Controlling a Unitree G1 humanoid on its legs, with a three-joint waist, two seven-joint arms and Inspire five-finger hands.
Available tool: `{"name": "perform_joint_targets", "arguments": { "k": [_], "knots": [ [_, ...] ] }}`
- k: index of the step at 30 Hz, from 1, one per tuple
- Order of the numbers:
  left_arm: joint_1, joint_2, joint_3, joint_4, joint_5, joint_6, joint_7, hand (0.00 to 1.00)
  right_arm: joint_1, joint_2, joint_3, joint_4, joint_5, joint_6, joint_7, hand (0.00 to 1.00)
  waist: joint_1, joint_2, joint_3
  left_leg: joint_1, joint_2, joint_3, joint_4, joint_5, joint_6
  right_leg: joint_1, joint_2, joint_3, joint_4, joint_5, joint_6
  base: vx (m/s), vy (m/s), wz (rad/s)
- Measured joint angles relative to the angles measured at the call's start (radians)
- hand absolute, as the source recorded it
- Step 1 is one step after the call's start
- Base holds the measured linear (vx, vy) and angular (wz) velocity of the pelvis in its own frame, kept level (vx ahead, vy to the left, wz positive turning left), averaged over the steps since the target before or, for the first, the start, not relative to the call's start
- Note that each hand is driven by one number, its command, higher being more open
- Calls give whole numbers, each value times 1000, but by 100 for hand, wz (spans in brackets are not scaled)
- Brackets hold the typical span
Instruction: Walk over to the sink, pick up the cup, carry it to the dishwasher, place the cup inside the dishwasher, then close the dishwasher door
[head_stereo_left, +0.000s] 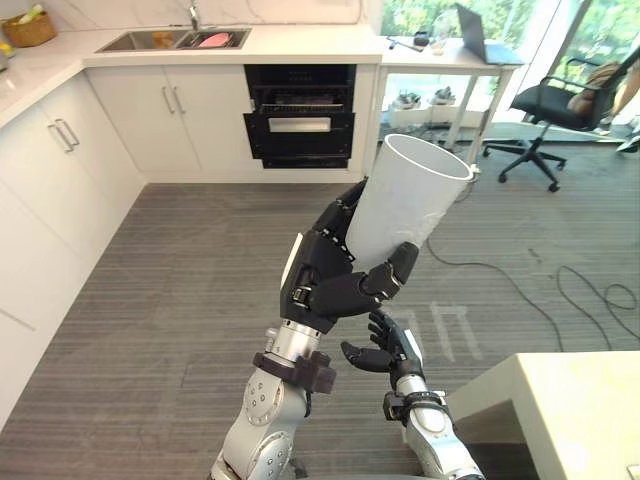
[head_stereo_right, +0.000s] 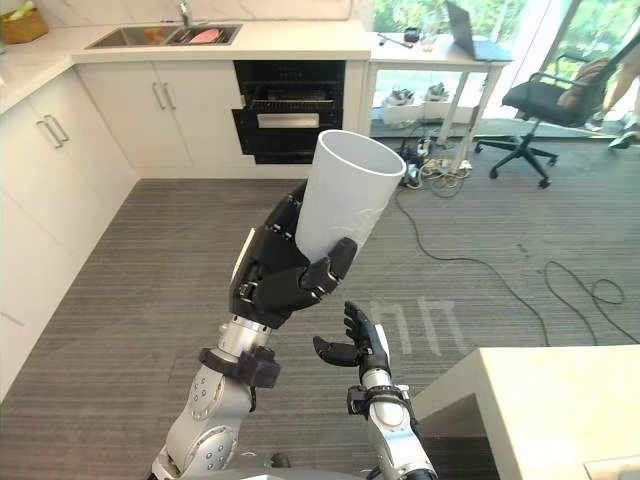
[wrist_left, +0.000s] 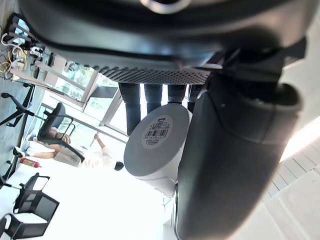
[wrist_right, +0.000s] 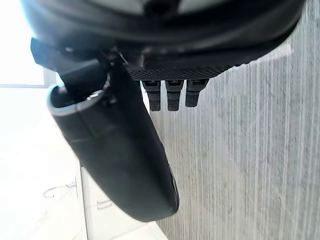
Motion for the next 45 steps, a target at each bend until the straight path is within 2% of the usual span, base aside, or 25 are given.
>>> {"name": "perform_joint_targets", "arguments": {
  "k": [2,5,6,9,10,11,12,14,16,17,18,22,27,30,31,34,37,41,45],
  "knots": [
    [19,0,0,0,0,0,0,30,-8,5,0,21,-5,0,4,90,1,-1,0,3,-11,-1,-19,11,3,-10,-12,-1,8,1,1,-50,46,1],
    [40,6,12,0,1,3,-1,30,-34,11,0,47,-7,0,8,90,-3,-11,5,5,-35,31,-42,15,6,-70,-44,28,88,-33,12,-51,34,-16],
    [40,6,7,-1,4,9,-3,30,-35,11,-7,49,-7,1,6,90,-11,-19,10,13,-49,32,-48,11,10,-79,-61,31,123,-47,16,-10,44,-4],
    [40,6,8,-1,6,12,-6,30,-35,10,-16,50,-13,1,5,90,-26,-21,9,32,-68,27,-62,16,30,-97,-75,51,199,-48,13,3,64,7],
    [35,8,10,-1,11,12,-5,30,-34,9,-21,50,-31,1,6,90,-37,-25,8,44,-79,14,-81,22,40,-105,-78,67,228,-49,-9,32,55,35],
    [30,13,10,-1,23,12,-5,30,-32,-2,-25,49,-43,1,8,90,-43,-21,9,52,-83,-11,-109,27,48,-139,-63,93,269,-64,-56,42,41,45],
    [27,19,9,0,24,12,-6,30,-27,-4,-24,49,-45,1,9,90,-51,-19,8,52,-83,-25,-121,34,47,-147,-50,114,261,-72,-56,35,15,50],
    [22,28,10,0,24,9,-3,30,7,-5,-24,30,-53,1,15,90,-55,-26,3,50,-89,-61,-155,55,34,-178,-15,180,205,-73,-36,46,-31,59],
    [25,37,34,2,25,7,-4,30,37,-9,-21,9,-69,1,20,90,-52,-37,-4,46,-107,-85,-153,61,24,-183,-13,201,150,-27,-9,90,-80,48],
    [39,34,59,3,26,6,-3,30,41,-22,-12,9,-75,5,26,90,-50,-29,-10,46,-104,-89,-146,57,17,-173,-10,202,138,-7,20,142,-104,17],
    [53,34,88,3,25,5,-2,30,40,-33,5,1,-83,6,29,90,-46,-18,-14,42,-91,-94,-138,57,12,-160,-3,196,112,4,24,149,-110,9],
    [77,30,147,3,24,5,-1,30,41,-52,14,-60,-110,6,39,90,-45,-14,-19,46,-44,-132,-147,62,-13,-84,42,151,-17,57,-3,131,-134,15],
    [111,15,166,0,23,5,-1,30,46,-74,-7,-71,-123,2,38,90,-37,-14,-27,95,-39,-151,-199,74,-30,-15,54,128,-92,75,-12,82,-69,13],
    [127,5,170,0,23,5,-1,30,54,-83,-8,-71,-134,2,38,90,-32,-13,-32,107,-38,-155,-215,81,-33,-8,56,125,-94,75,-13,28,-21,3],
    [168,-7,203,-1,23,5,3,30,85,-57,-7,16,-152,2,35,90,-52,5,-48,144,-38,-181,-394,221,-37,-13,71,96,-143,136,-19,0,0,0],
    [168,-7,203,-1,23,5,3,30,85,-57,-7,16,-152,2,35,90,-53,4,-48,144,-38,-180,-394,220,-37,-13,72,97,-144,136,-19,0,0,-2],
    [159,-8,203,5,23,5,4,30,84,-54,-7,15,-152,2,35,90,-52,3,-45,129,-28,-158,-374,218,-39,-14,83,124,-186,164,-26,-4,-9,-23],
    [96,-18,178,93,24,7,5,30,111,-58,-29,17,-151,4,22,90,-56,6,-40,96,-21,-180,-351,216,-40,-6,88,90,-232,186,-33,-6,-38,15],
    [74,-42,160,177,24,21,24,30,118,-64,-34,25,-138,11,1,90,-54,8,-15,68,-7,-208,-302,201,-59,6,99,53,-248,181,-42,4,-56,20]
  ]
}}
